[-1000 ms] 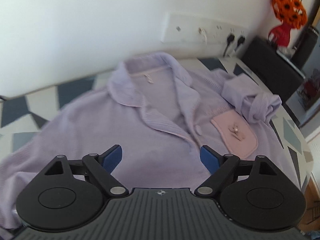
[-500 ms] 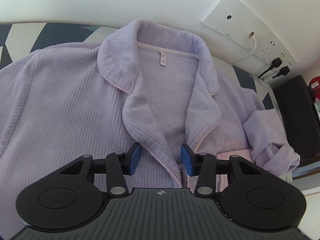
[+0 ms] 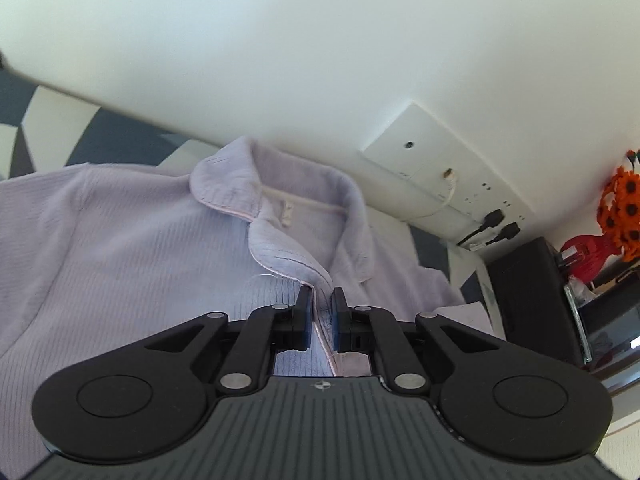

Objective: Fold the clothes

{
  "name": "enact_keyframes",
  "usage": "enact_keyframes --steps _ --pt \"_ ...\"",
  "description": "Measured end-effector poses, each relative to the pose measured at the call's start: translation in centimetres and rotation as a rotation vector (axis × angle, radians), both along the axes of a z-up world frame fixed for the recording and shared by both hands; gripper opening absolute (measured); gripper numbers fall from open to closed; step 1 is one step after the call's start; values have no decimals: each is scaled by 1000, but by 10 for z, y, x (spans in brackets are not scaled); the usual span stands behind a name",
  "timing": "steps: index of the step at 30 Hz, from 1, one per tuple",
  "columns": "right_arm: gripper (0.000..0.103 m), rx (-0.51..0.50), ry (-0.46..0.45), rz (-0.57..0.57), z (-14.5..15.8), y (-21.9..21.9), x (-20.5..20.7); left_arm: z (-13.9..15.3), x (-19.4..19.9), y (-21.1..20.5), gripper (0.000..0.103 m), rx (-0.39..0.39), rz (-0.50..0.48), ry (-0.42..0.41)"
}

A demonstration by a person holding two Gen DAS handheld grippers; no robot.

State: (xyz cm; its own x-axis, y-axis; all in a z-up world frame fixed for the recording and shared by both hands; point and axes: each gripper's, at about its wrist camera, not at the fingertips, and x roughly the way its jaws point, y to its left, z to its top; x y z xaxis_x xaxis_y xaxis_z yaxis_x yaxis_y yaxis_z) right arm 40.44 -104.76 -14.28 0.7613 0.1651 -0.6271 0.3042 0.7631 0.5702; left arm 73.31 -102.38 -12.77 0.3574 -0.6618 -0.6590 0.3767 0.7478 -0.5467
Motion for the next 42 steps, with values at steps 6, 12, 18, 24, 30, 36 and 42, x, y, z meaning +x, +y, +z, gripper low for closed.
enact_keyframes --steps 6,12,18,24,30,36,42 --pt "6 9 39 -83 -5 -15 -10 -19 -12 -41 9 65 -41 -26" --pt "6 6 100 -122 -26 -27 -6 -45 -17 -68 9 152 -41 -43" --pt "6 -4 132 -101 -33 -28 -1 -46 -24 -82 19 233 -104 -109" --pt "6 38 142 -118 -34 -30 -4 -19 -40 -82 71 325 -241 -216" --pt "6 22 161 -139 -33 -27 1 22 -63 -29 80 309 -341 -303" --pt "6 -10 190 -173 -30 -19 5 43 -76 74 87 231 -340 -239" --pt "23 -25 223 -252 -21 -10 10 42 -90 172 89 244 -277 -201"
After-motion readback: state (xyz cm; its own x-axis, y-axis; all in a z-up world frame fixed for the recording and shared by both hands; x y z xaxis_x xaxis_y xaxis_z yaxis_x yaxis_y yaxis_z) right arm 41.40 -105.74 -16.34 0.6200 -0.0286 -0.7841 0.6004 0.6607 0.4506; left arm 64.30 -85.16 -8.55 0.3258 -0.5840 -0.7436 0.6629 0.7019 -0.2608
